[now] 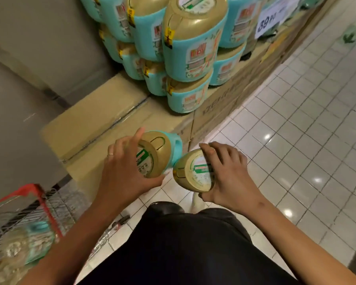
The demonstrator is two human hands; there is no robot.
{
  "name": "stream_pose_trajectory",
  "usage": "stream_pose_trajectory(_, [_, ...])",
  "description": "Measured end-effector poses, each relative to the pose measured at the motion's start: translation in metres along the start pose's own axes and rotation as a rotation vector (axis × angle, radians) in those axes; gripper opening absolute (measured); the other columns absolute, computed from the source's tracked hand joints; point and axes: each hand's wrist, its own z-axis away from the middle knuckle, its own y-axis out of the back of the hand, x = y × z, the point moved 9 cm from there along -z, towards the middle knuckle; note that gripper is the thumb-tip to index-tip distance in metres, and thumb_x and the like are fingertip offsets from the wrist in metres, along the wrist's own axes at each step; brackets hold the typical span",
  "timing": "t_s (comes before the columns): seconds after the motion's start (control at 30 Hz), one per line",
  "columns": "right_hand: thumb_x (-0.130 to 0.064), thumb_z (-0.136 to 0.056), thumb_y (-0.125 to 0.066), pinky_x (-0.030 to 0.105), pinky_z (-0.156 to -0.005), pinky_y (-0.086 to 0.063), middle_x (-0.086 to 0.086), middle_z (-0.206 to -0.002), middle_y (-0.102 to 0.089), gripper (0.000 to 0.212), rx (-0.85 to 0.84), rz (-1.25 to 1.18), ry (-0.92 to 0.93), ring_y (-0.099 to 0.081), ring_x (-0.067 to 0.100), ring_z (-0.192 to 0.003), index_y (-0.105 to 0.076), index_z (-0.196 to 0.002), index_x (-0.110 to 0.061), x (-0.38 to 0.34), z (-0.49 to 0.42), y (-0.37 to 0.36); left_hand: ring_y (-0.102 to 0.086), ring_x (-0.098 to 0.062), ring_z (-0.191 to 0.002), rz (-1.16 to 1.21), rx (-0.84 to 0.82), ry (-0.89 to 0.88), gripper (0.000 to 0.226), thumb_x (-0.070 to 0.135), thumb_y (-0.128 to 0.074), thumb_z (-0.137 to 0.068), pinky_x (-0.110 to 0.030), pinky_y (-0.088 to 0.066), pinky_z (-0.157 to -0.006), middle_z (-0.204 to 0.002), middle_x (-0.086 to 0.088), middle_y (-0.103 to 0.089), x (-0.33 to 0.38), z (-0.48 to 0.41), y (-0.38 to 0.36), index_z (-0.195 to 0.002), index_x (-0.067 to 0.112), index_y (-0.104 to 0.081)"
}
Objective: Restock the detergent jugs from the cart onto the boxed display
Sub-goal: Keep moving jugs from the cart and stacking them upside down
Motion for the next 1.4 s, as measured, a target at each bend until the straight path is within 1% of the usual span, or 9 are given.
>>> stream_pose_trajectory(0.3, [-0.056,-0.058,-0.085,0.053,-0.114,-0.032,0.008,-0.157,-0.038,0.125,-0.072,0.039,0.372,-0.034,0.031,-0.143,-0.030,-0.164,-0.024,-0.034,-0.098,0.033,-0.040,-0.032,-0.134,0.033,0.179,0.329,0.137,0.057,-0.095,-0.055,-0.054,-0.041,-0.109,-0.143,-0.006,-0.037,-0.038,-0.007,0.029,-0.163,0.048,-0.011])
stream_pose_trajectory(0.5, [-0.060,-0.062,-0.084,0.052,-0.114,-0.032,0.007,-0.158,-0.037,0.121,-0.121,0.099,0.493,-0.035,0.031,-0.144,-0.030,-0.164,-0.022,-0.073,-0.150,0.021,-0.045,-0.029,-0.131,-0.002,0.211,0.365,0.134,0.061,-0.093,-0.056,-0.050,-0.044,-0.106,-0.145,-0.006,-0.038,-0.073,-0.029,0.045,-0.163,0.046,-0.015])
stream_pose_trajectory(0.67, [-0.061,-0.061,-0.087,0.049,-0.113,-0.032,0.004,-0.155,-0.037,0.125,-0.150,0.045,0.515,-0.032,0.028,-0.142,-0.029,-0.164,-0.023,-0.095,-0.182,0.010,-0.040,-0.031,-0.134,-0.023,0.163,0.380,0.132,0.060,-0.094,-0.059,-0.051,-0.042,-0.109,-0.146,-0.005,-0.037,-0.108,-0.060,0.045,-0.164,0.046,-0.014])
stream_pose_trajectory(0.77, [-0.063,-0.060,-0.086,0.049,-0.114,-0.032,0.002,-0.154,-0.036,0.125,-0.166,0.049,0.529,-0.032,0.026,-0.142,-0.028,-0.164,-0.024,-0.107,-0.198,0.007,-0.038,-0.032,-0.133,-0.019,0.132,0.369,0.134,0.061,-0.092,-0.058,-0.053,-0.043,-0.109,-0.146,-0.005,-0.035,-0.126,-0.079,0.044,-0.164,0.048,-0.011])
stream_pose_trajectory(0.93, [-0.066,-0.061,-0.085,0.051,-0.120,-0.029,0.001,-0.158,-0.034,0.129,-0.225,0.034,0.528,-0.026,0.022,-0.148,-0.021,-0.166,-0.029,-0.107,-0.218,0.002,-0.042,-0.031,-0.138,0.078,0.126,0.318,0.129,0.077,-0.077,-0.054,-0.052,-0.039,-0.113,-0.153,0.004,-0.029,-0.141,-0.106,0.044,-0.162,0.054,-0.010])
stream_pose_trajectory(1.07, [-0.065,-0.061,-0.083,0.052,-0.122,-0.028,0.003,-0.161,-0.032,0.125,-0.158,-0.021,0.513,-0.023,0.027,-0.154,-0.023,-0.166,-0.029,-0.105,-0.213,0.000,-0.047,-0.028,-0.135,0.117,0.216,0.219,0.116,0.081,-0.073,-0.055,-0.050,-0.047,-0.107,-0.153,0.005,-0.029,-0.137,-0.121,0.048,-0.156,0.043,-0.029])
stream_pose_trajectory(1.17, [-0.062,-0.060,-0.086,0.051,-0.119,-0.036,0.005,-0.151,-0.038,0.124,-0.119,-0.044,0.498,-0.033,0.025,-0.143,-0.029,-0.164,-0.027,-0.105,-0.213,-0.001,-0.053,-0.026,-0.125,0.043,0.271,0.109,0.101,0.078,-0.075,-0.058,-0.048,-0.054,-0.096,-0.145,0.007,-0.038,-0.134,-0.137,0.050,-0.143,0.033,-0.046])
stream_pose_trajectory(1.3, [-0.062,-0.061,-0.089,0.050,-0.119,-0.034,0.005,-0.150,-0.037,0.126,-0.133,-0.033,0.522,-0.035,0.026,-0.142,-0.028,-0.165,-0.026,-0.116,-0.226,-0.002,-0.054,-0.024,-0.124,0.029,0.252,0.066,0.096,0.080,-0.077,-0.061,-0.050,-0.053,-0.099,-0.143,0.009,-0.040,-0.144,-0.173,0.062,-0.142,0.037,-0.046])
stream_pose_trajectory(1.4, [-0.061,-0.063,-0.091,0.051,-0.123,-0.029,0.006,-0.154,-0.035,0.128,-0.135,-0.036,0.533,-0.031,0.026,-0.146,-0.025,-0.167,-0.026,-0.134,-0.246,-0.006,-0.053,-0.024,-0.126,0.017,0.221,0.058,0.098,0.082,-0.071,-0.061,-0.051,-0.051,-0.102,-0.143,0.007,-0.042,-0.151,-0.205,0.071,-0.142,0.032,-0.049])
